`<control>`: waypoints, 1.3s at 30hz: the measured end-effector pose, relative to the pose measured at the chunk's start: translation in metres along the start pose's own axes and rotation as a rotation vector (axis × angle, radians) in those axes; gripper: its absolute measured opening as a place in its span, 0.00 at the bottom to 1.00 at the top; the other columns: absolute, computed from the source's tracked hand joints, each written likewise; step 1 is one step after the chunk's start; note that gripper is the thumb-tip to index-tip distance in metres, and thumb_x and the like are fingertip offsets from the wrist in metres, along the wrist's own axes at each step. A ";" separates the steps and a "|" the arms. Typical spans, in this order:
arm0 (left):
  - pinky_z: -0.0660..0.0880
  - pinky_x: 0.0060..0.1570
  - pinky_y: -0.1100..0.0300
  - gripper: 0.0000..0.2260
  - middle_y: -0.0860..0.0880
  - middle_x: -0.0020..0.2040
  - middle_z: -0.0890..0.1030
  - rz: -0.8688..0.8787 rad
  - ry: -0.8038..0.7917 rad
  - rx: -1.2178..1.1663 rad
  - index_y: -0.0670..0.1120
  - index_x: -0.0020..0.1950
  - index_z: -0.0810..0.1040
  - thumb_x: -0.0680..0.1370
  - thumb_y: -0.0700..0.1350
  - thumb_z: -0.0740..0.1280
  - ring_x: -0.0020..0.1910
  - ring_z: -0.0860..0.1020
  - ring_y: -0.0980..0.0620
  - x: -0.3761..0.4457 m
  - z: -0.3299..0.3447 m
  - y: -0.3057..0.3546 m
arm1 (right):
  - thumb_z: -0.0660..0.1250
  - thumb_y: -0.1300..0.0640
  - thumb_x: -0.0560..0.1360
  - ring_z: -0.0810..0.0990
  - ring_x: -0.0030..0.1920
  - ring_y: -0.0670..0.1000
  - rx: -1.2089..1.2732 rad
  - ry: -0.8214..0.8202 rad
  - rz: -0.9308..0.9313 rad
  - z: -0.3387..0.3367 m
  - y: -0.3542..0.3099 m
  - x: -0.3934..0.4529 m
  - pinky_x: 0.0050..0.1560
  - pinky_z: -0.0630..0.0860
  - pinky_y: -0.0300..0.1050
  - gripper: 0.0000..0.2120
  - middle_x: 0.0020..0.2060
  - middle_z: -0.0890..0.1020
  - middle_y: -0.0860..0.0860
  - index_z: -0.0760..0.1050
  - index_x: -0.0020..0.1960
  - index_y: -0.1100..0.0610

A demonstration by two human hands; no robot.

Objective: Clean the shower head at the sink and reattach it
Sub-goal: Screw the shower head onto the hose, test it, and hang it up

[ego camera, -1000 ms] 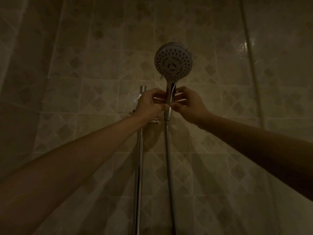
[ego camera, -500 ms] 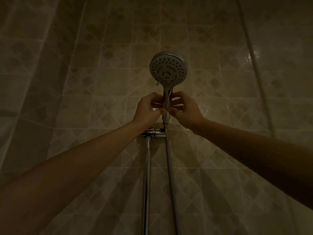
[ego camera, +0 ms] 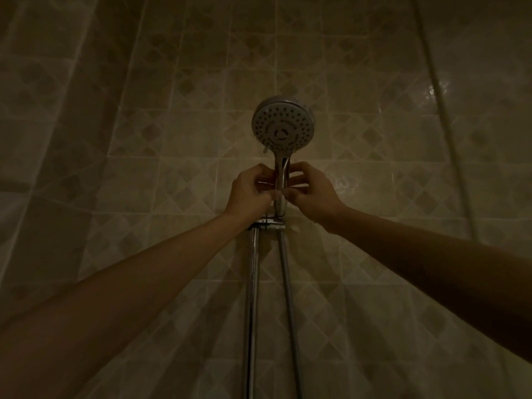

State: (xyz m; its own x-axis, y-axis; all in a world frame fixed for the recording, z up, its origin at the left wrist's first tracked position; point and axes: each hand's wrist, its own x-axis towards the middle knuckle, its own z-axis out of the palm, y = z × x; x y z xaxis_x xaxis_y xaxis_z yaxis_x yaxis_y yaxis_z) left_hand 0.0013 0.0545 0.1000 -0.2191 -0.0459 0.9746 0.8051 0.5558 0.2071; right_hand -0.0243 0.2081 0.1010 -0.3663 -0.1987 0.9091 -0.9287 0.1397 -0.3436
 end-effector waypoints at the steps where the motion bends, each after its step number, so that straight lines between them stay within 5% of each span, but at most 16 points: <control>1: 0.81 0.48 0.63 0.12 0.47 0.45 0.84 -0.010 0.000 -0.014 0.43 0.49 0.80 0.69 0.34 0.77 0.45 0.84 0.53 0.000 0.000 -0.002 | 0.73 0.66 0.77 0.84 0.55 0.52 -0.009 -0.007 0.004 0.000 0.001 0.000 0.53 0.83 0.46 0.20 0.55 0.82 0.52 0.74 0.66 0.54; 7: 0.82 0.51 0.54 0.15 0.45 0.48 0.85 -0.051 0.015 0.018 0.42 0.53 0.81 0.69 0.36 0.77 0.48 0.85 0.49 0.002 0.002 -0.013 | 0.72 0.65 0.77 0.84 0.56 0.55 -0.027 -0.013 0.012 0.002 0.005 0.001 0.59 0.83 0.55 0.21 0.58 0.82 0.56 0.75 0.68 0.54; 10: 0.81 0.50 0.59 0.15 0.46 0.49 0.85 -0.051 0.010 0.029 0.40 0.55 0.81 0.70 0.37 0.78 0.47 0.85 0.51 0.005 0.004 -0.017 | 0.73 0.64 0.77 0.84 0.56 0.56 -0.008 -0.001 0.033 0.005 0.009 0.003 0.58 0.83 0.57 0.21 0.57 0.83 0.57 0.75 0.69 0.55; 13: 0.79 0.49 0.68 0.14 0.48 0.48 0.85 -0.048 0.006 0.024 0.41 0.57 0.82 0.72 0.37 0.77 0.45 0.83 0.58 0.004 0.007 -0.023 | 0.72 0.61 0.79 0.84 0.55 0.53 -0.001 0.008 0.049 0.009 0.016 0.005 0.57 0.84 0.53 0.20 0.56 0.84 0.55 0.75 0.70 0.55; 18: 0.79 0.58 0.59 0.15 0.44 0.54 0.86 -0.087 0.001 0.056 0.39 0.60 0.82 0.74 0.38 0.75 0.53 0.84 0.50 -0.003 0.019 -0.032 | 0.67 0.61 0.81 0.84 0.56 0.50 -0.032 0.011 0.047 0.009 0.031 -0.002 0.59 0.82 0.49 0.16 0.55 0.85 0.52 0.77 0.69 0.55; 24: 0.76 0.47 0.75 0.15 0.46 0.53 0.86 -0.084 0.001 0.093 0.41 0.61 0.82 0.74 0.39 0.75 0.49 0.84 0.56 -0.005 0.020 -0.042 | 0.64 0.61 0.83 0.82 0.58 0.47 -0.118 0.024 -0.015 0.014 0.035 -0.008 0.59 0.75 0.42 0.15 0.60 0.85 0.52 0.79 0.68 0.56; 28: 0.77 0.51 0.69 0.16 0.46 0.54 0.86 -0.092 -0.020 0.122 0.42 0.62 0.82 0.74 0.39 0.76 0.52 0.84 0.54 -0.008 0.019 -0.042 | 0.63 0.62 0.83 0.81 0.57 0.46 -0.128 0.026 -0.005 0.016 0.035 -0.012 0.52 0.74 0.34 0.14 0.59 0.85 0.52 0.81 0.66 0.56; 34: 0.73 0.46 0.76 0.17 0.45 0.55 0.86 -0.122 -0.036 0.170 0.42 0.63 0.81 0.75 0.38 0.75 0.51 0.82 0.55 -0.015 0.021 -0.038 | 0.62 0.64 0.83 0.82 0.60 0.52 -0.124 -0.009 0.056 0.020 0.033 -0.018 0.60 0.78 0.45 0.15 0.61 0.85 0.54 0.79 0.68 0.57; 39: 0.77 0.50 0.73 0.19 0.46 0.54 0.86 -0.098 -0.103 0.211 0.43 0.64 0.82 0.74 0.39 0.76 0.53 0.84 0.52 -0.023 0.013 -0.026 | 0.62 0.64 0.83 0.82 0.61 0.56 -0.147 -0.071 0.113 0.015 0.027 -0.021 0.63 0.79 0.52 0.16 0.60 0.84 0.55 0.77 0.68 0.57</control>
State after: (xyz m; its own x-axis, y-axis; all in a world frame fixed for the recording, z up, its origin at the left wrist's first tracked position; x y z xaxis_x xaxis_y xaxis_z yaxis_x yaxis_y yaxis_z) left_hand -0.0220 0.0523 0.0710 -0.3542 -0.0287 0.9347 0.6471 0.7141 0.2671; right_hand -0.0429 0.2015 0.0694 -0.4755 -0.2414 0.8460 -0.8650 0.3038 -0.3995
